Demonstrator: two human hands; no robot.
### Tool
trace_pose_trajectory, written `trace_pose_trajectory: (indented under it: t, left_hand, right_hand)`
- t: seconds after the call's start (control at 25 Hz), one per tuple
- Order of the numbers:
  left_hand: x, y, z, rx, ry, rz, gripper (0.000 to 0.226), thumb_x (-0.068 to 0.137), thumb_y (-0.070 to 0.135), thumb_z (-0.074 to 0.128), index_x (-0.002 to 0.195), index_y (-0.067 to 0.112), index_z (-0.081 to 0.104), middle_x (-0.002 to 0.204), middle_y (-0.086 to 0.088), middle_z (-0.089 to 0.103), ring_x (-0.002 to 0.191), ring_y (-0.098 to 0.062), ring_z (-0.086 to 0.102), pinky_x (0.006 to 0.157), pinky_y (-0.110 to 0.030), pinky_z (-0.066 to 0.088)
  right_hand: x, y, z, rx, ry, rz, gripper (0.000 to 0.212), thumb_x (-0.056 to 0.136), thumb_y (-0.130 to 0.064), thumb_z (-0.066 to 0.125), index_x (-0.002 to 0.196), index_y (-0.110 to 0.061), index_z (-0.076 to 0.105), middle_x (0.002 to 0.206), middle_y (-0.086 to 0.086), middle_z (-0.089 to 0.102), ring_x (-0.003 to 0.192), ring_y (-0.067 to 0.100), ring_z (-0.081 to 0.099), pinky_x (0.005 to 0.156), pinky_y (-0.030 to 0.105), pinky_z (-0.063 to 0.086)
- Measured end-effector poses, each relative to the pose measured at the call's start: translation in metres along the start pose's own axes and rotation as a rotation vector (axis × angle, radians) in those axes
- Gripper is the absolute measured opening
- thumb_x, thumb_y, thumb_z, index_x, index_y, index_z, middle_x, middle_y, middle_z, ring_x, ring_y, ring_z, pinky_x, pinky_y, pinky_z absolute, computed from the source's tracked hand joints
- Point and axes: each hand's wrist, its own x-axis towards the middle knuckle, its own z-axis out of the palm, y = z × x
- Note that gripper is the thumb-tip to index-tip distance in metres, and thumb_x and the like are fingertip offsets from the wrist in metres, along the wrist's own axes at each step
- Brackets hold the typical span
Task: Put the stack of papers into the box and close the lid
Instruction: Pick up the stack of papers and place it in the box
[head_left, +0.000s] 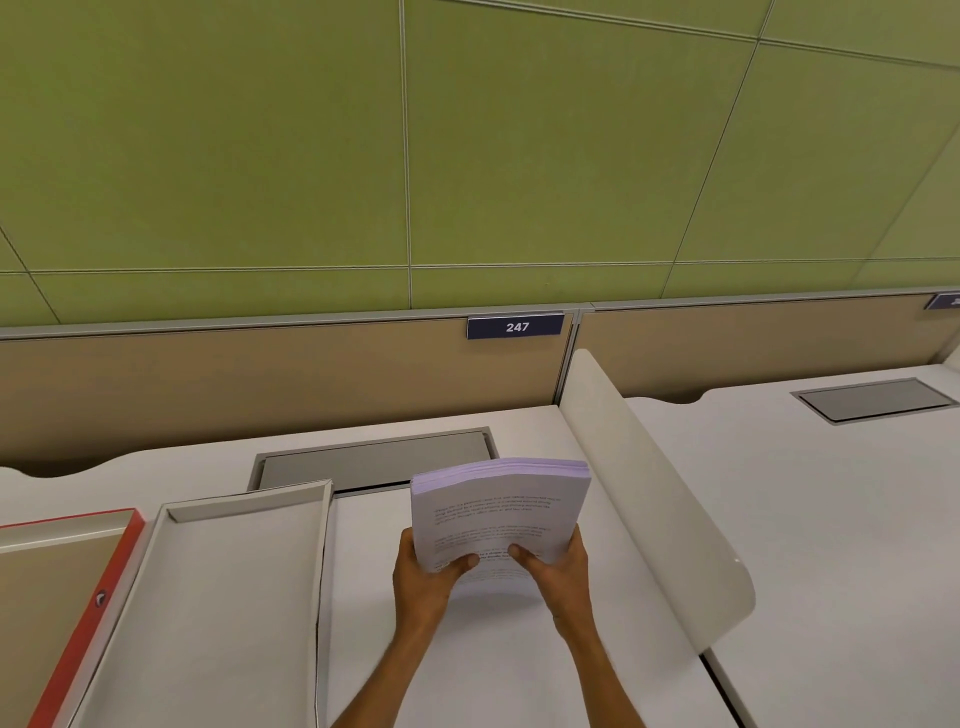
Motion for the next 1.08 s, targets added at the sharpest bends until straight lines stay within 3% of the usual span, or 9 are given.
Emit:
trace_pose_trajectory:
  t: [0.16, 0.28, 0.36, 0.44, 0.56, 0.68, 0.84, 1.08]
  left_hand:
    - [-0.002, 0.006, 0.008, -0.002, 0.051, -0.001, 0.053, 0.069, 0.015, 0.086, 0.097, 0.043, 0.051, 0.096, 0.015, 0.061, 0.088, -0.009, 0.061, 0.057, -0.007, 0.053]
    - [0.003, 0.010, 0.007, 0.016, 0.064, -0.047, 0.046, 0.068, 0.019, 0.087, 0.102, 0.030, 0.056, 0.095, 0.007, 0.066, 0.086, -0.018, 0.067, 0.050, -0.012, 0.054]
    - [0.008, 0.018, 0.003, 0.089, 0.067, -0.085, 0.045, 0.067, 0.028, 0.087, 0.100, 0.025, 0.057, 0.096, 0.001, 0.069, 0.078, -0.015, 0.069, 0.046, -0.013, 0.052]
    - [0.014, 0.028, -0.003, 0.211, 0.078, -0.129, 0.047, 0.065, 0.034, 0.088, 0.099, 0.019, 0.060, 0.097, -0.004, 0.071, 0.071, -0.014, 0.068, 0.050, -0.017, 0.051]
    - [0.022, 0.039, -0.017, 0.391, 0.066, -0.196, 0.052, 0.067, 0.038, 0.085, 0.104, 0.010, 0.062, 0.102, -0.008, 0.072, 0.080, -0.026, 0.071, 0.057, -0.025, 0.052]
    - [0.028, 0.039, -0.044, 0.484, -0.008, -0.254, 0.053, 0.071, 0.038, 0.083, 0.109, 0.006, 0.062, 0.108, -0.011, 0.072, 0.087, -0.028, 0.072, 0.065, -0.033, 0.058]
    - [0.030, 0.027, -0.098, 0.394, -0.007, -0.325, 0.045, 0.071, 0.025, 0.085, 0.104, 0.003, 0.064, 0.106, -0.015, 0.073, 0.086, -0.031, 0.071, 0.074, -0.039, 0.061]
    - [0.030, 0.018, -0.190, 0.351, 0.094, -0.398, 0.040, 0.073, 0.019, 0.084, 0.101, 0.002, 0.063, 0.106, -0.016, 0.073, 0.085, -0.030, 0.070, 0.074, -0.039, 0.060]
  right_hand:
    - [-0.003, -0.008, 0.009, -0.019, 0.075, 0.016, 0.062, 0.068, -0.016, 0.088, 0.111, -0.042, 0.051, 0.108, -0.006, 0.066, 0.101, 0.014, 0.065, 0.069, 0.017, 0.060]
    - [0.000, -0.019, 0.010, -0.068, 0.070, 0.052, 0.055, 0.071, -0.013, 0.085, 0.107, -0.033, 0.049, 0.105, -0.007, 0.065, 0.098, 0.015, 0.066, 0.059, 0.014, 0.057]
    - [0.004, -0.030, 0.012, -0.134, 0.035, 0.089, 0.052, 0.073, -0.016, 0.084, 0.107, -0.026, 0.046, 0.107, 0.000, 0.066, 0.089, 0.013, 0.066, 0.057, 0.015, 0.056]
    - [0.007, -0.042, 0.017, -0.243, 0.016, 0.134, 0.052, 0.074, -0.020, 0.084, 0.109, -0.019, 0.045, 0.113, 0.007, 0.066, 0.083, 0.014, 0.065, 0.065, 0.021, 0.055]
    - [0.006, -0.054, 0.027, -0.376, -0.008, 0.211, 0.056, 0.073, -0.026, 0.084, 0.113, -0.009, 0.049, 0.116, 0.009, 0.065, 0.096, 0.026, 0.066, 0.081, 0.035, 0.057]
    - [-0.004, -0.057, 0.046, -0.421, -0.094, 0.256, 0.056, 0.075, -0.027, 0.083, 0.114, -0.005, 0.050, 0.120, 0.012, 0.065, 0.106, 0.030, 0.065, 0.088, 0.038, 0.057]
    - [-0.027, -0.056, 0.085, -0.418, -0.201, 0.264, 0.052, 0.078, -0.022, 0.081, 0.115, -0.004, 0.050, 0.123, 0.014, 0.064, 0.109, 0.030, 0.066, 0.092, 0.042, 0.058]
    - [-0.068, -0.053, 0.164, -0.381, -0.351, 0.265, 0.049, 0.080, -0.019, 0.078, 0.117, -0.004, 0.049, 0.125, 0.014, 0.063, 0.110, 0.030, 0.066, 0.090, 0.038, 0.058]
